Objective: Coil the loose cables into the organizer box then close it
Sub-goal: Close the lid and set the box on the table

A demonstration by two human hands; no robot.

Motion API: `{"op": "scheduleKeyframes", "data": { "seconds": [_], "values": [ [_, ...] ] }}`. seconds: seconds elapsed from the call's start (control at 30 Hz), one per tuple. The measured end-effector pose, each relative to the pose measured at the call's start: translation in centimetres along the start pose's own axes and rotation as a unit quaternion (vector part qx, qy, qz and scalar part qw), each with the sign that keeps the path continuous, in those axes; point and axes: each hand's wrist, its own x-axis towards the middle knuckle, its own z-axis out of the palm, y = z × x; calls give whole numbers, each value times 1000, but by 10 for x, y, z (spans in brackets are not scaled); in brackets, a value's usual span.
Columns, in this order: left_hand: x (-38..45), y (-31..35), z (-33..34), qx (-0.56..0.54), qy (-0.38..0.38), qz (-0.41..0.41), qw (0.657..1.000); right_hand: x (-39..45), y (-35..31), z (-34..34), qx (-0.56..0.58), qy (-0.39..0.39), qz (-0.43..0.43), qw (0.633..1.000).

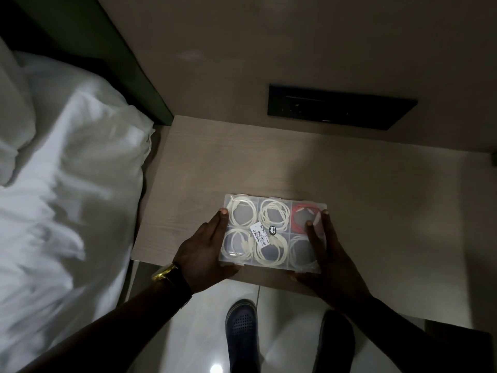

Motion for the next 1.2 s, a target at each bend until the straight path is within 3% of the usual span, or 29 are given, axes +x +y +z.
{"op": "scheduleKeyframes", "data": {
  "seconds": [0.17, 0.9, 1.2],
  "values": [
    [1, 2, 5, 13, 8, 2, 1000, 3, 13, -11, 0, 1, -38, 999],
    [7, -3, 5, 24, 21, 27, 999, 3, 9, -9, -27, 26, -44, 998],
    [10, -4, 20, 39, 85, 41, 995, 4, 11, 2, -56, 58, -50, 996]
  ]
}}
